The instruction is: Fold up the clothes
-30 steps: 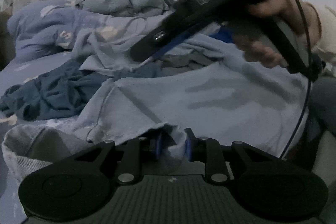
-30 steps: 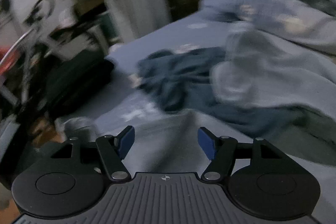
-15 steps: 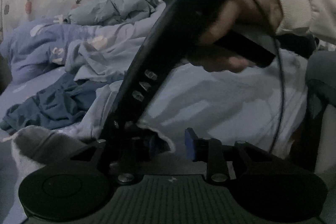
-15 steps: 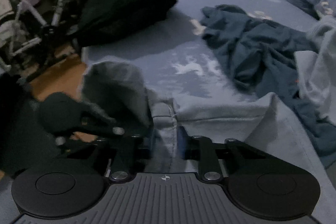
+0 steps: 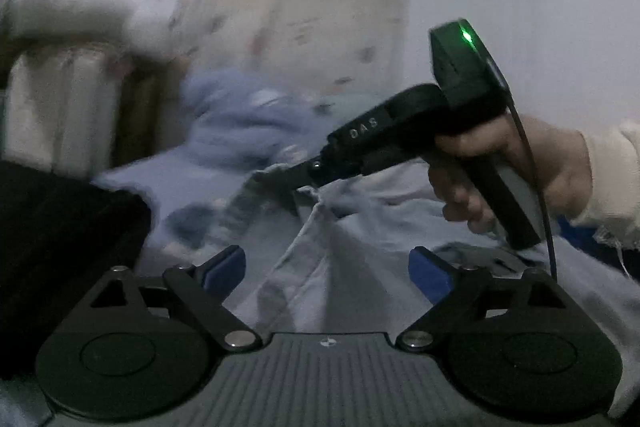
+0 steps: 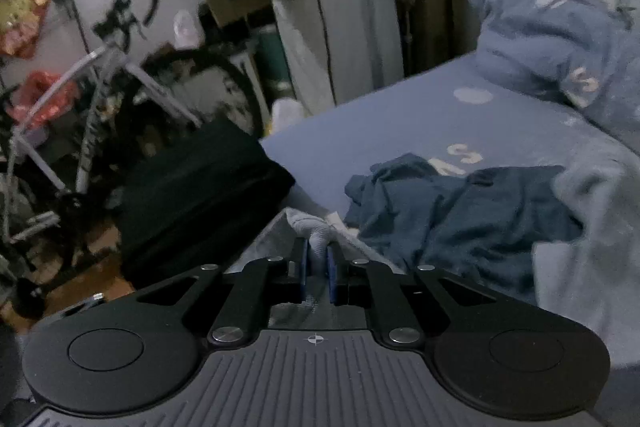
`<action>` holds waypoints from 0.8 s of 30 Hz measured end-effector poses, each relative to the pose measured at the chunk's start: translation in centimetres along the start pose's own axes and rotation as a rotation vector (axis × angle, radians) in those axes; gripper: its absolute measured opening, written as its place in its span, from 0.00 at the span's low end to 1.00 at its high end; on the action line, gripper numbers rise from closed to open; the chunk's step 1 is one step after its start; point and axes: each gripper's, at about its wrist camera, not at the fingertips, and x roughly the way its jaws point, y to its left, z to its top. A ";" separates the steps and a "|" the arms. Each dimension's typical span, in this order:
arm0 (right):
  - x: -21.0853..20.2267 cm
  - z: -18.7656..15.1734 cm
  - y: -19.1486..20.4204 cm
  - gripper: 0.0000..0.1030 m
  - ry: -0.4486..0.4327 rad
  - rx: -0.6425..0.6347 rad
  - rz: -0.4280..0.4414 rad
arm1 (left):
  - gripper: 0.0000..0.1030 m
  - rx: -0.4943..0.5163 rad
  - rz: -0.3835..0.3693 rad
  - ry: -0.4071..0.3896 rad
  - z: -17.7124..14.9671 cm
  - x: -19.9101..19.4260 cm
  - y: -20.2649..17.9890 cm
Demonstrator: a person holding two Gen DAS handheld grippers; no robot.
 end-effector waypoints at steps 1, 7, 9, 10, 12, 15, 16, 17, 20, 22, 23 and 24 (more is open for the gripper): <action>2.1 0.4 -0.1 0.12 0.036 0.002 -0.003 | 0.89 -0.039 0.032 0.015 -0.2 0.2 0.9; 11.4 -2.0 -1.1 0.19 0.206 0.013 -0.094 | 0.88 -0.116 0.165 0.125 -1.5 1.6 3.5; 10.7 -2.9 -1.0 0.30 0.173 0.032 -0.087 | 0.88 -0.116 0.180 0.170 -1.9 2.0 3.7; 10.2 -3.3 -1.0 0.52 0.150 0.043 -0.079 | 0.87 -0.111 0.171 0.187 -2.2 1.9 3.7; 7.9 -3.5 -0.9 0.81 0.052 0.044 -0.079 | 0.80 -0.110 0.141 0.199 -2.6 1.0 3.6; 3.9 -3.6 -1.4 0.85 -0.046 0.005 -0.071 | 0.54 -0.081 0.113 0.200 -3.0 0.2 3.3; 2.4 -3.7 -1.6 0.86 -0.067 -0.011 -0.068 | 0.54 -0.066 0.113 0.195 -2.8 0.1 3.2; 1.0 -4.0 -1.9 0.88 -0.085 -0.026 -0.070 | 0.52 -0.058 0.117 0.217 -2.5 0.6 3.3; -2.8 -5.7 -3.3 0.88 -0.103 -0.041 -0.075 | 0.39 -0.022 0.139 0.286 -2.1 1.8 3.5; -5.1 -7.0 -4.4 0.88 -0.109 -0.011 -0.080 | 0.30 -0.012 0.173 0.347 -2.3 2.5 4.0; -6.3 -7.6 -4.9 0.88 -0.112 0.009 -0.084 | 0.15 -0.013 0.178 0.358 -2.6 2.1 4.1; -7.2 -8.3 -5.5 0.88 -0.115 0.029 -0.089 | 0.06 -0.014 0.184 0.370 -2.8 1.6 4.3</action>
